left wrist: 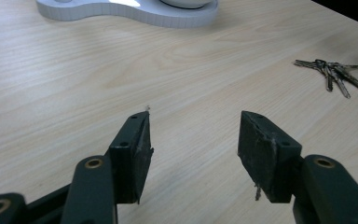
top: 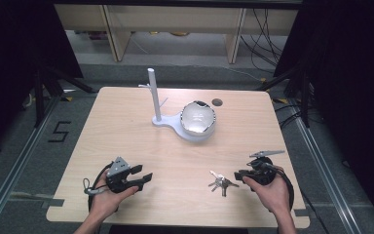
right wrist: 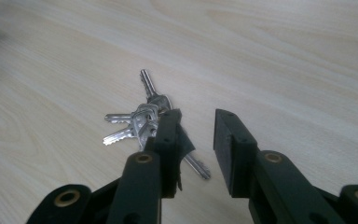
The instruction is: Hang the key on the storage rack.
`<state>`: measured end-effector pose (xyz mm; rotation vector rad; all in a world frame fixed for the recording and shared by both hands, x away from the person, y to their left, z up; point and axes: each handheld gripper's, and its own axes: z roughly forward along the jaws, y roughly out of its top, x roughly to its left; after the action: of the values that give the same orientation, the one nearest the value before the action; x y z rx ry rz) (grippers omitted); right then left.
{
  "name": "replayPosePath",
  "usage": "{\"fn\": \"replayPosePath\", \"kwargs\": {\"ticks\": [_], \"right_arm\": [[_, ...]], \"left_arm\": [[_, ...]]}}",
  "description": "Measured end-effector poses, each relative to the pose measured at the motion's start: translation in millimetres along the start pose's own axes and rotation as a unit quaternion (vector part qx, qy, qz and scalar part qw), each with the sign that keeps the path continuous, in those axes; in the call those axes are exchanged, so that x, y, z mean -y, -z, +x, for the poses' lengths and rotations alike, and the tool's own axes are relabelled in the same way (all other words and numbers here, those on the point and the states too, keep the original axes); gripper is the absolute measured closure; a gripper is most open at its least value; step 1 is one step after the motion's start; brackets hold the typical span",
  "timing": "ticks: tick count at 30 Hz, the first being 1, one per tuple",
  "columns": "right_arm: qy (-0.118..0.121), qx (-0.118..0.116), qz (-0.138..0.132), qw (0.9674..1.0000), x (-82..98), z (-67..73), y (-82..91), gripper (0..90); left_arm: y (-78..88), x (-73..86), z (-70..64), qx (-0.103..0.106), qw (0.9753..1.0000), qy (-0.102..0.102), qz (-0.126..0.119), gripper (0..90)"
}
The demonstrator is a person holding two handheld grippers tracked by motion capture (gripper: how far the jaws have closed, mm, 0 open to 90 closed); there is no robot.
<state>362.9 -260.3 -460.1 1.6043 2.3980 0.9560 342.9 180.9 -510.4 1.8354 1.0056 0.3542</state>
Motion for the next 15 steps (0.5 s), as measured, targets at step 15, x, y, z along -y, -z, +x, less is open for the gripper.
{"fn": "replayPosePath", "kwargs": {"ticks": [15], "right_arm": [[0.056, 0.020, 0.106, 0.9925, -10.1, 27.8, -28.3, 41.9]], "left_arm": [[-1.4, 10.0, -3.3, 0.008, 1.0000, -0.004, 0.001, 42.8]]}}
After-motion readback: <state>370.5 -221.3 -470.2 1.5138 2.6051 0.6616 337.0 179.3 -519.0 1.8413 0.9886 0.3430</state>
